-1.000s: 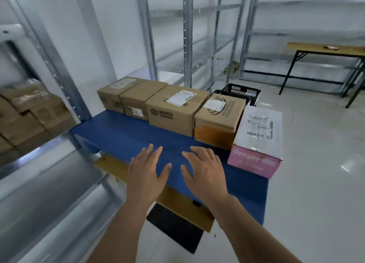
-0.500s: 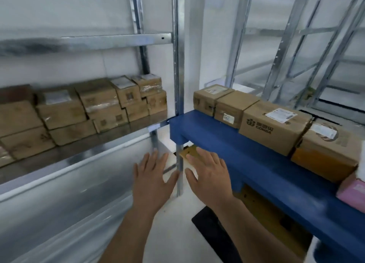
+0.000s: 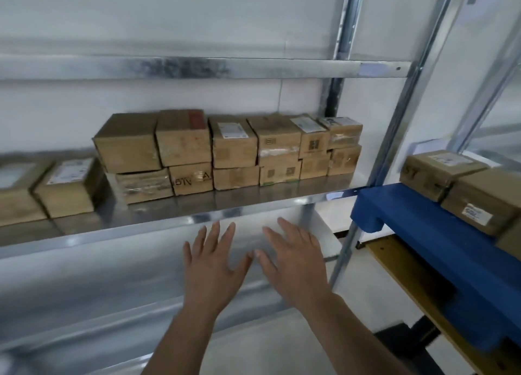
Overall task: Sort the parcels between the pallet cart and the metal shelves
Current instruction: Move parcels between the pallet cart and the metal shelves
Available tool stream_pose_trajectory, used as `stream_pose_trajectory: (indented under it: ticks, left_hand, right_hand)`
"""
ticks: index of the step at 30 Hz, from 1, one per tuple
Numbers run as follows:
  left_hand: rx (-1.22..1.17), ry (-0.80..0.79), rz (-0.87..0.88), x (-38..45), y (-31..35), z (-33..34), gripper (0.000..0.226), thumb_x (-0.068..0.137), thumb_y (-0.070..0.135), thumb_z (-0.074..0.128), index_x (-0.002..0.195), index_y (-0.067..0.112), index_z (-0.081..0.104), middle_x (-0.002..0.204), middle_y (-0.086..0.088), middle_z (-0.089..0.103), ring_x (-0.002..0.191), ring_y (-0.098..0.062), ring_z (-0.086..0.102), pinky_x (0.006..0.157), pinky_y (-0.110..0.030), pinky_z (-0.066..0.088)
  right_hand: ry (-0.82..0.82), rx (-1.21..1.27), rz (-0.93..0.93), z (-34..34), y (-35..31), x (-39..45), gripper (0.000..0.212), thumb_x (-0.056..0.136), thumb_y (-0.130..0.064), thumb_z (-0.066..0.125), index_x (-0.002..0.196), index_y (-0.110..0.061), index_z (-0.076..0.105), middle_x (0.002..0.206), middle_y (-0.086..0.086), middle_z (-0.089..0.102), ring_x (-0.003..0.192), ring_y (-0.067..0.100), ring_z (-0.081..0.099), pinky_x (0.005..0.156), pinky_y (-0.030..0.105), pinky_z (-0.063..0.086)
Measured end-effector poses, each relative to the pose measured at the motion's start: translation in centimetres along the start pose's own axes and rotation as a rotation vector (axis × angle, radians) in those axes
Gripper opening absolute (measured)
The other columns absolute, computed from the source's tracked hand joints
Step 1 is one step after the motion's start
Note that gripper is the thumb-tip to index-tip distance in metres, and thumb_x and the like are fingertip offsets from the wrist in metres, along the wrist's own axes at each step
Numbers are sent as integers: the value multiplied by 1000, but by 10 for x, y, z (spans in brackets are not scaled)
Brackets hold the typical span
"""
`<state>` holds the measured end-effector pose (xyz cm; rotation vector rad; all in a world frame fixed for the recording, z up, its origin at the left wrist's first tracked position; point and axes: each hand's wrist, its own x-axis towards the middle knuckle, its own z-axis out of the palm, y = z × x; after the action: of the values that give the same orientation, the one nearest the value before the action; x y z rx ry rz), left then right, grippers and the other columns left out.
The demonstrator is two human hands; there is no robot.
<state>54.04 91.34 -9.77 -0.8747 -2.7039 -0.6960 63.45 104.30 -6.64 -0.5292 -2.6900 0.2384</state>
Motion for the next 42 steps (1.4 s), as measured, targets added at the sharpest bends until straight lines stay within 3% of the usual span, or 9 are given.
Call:
stream_pose_trajectory:
  ticks: [8, 15, 20, 25, 34, 38, 40, 42]
  left_hand:
    - [14, -4, -177, 13, -48, -1, 79, 79, 72, 21, 148, 33, 20, 157, 2, 11, 145, -21, 4, 115, -45, 2]
    - [60, 44, -284, 64, -95, -16, 82, 79, 72, 18, 149, 30, 13, 158, 2, 13, 145, -18, 7, 118, -41, 7]
    - [116, 100, -325, 103, -125, -29, 76, 85, 66, 34, 149, 30, 14, 157, 0, 16, 144, -21, 13, 114, -40, 13]
    - [89, 111, -388, 122, -163, -46, 73, 86, 63, 41, 148, 33, 16, 157, 0, 17, 142, -23, 17, 109, -44, 27]
    - [-9, 94, -277, 186, -241, -89, 76, 86, 61, 43, 150, 30, 14, 157, 0, 15, 142, -22, 17, 112, -40, 24]
    - [-87, 106, -286, 229, -272, -103, 78, 83, 69, 36, 148, 32, 16, 156, 0, 18, 142, -27, 20, 108, -48, 28]
    - [-148, 88, -287, 249, -283, -107, 83, 80, 75, 28, 148, 29, 18, 156, -2, 21, 141, -29, 22, 108, -49, 27]
    - [-197, 71, -277, 267, -290, -109, 84, 80, 76, 22, 147, 27, 21, 153, -5, 27, 138, -31, 28, 107, -50, 29]
  right_hand:
    - [-159, 60, -148, 45, -31, 52, 60, 94, -59, 30, 145, -29, 35, 154, 0, 29, 141, 21, 24, 115, 38, 13]
    - [-181, 150, -250, 63, -55, 122, 59, 96, -54, 30, 147, -26, 30, 150, -1, 33, 136, 18, 29, 110, 35, 22]
    - [-179, 150, -300, 69, -68, 171, 58, 96, -53, 33, 146, -24, 33, 147, -1, 39, 134, 18, 33, 108, 35, 26]
    - [-164, 87, -330, 83, -96, 216, 55, 95, -54, 33, 140, -23, 40, 136, 2, 49, 125, 21, 42, 97, 37, 38]
    - [-48, 82, -228, 111, -164, 279, 50, 94, -53, 40, 127, -18, 53, 119, 7, 59, 106, 25, 57, 77, 34, 46]
    - [-81, 118, -111, 116, -184, 308, 57, 95, -58, 33, 135, -19, 46, 128, 8, 56, 114, 26, 54, 85, 38, 47]
    - [-60, 181, -40, 117, -192, 320, 56, 93, -61, 32, 124, -19, 53, 116, 6, 61, 102, 23, 58, 78, 35, 47]
    - [-27, 233, 41, 117, -200, 330, 54, 92, -64, 31, 102, -19, 60, 92, 0, 64, 80, 16, 57, 64, 30, 41]
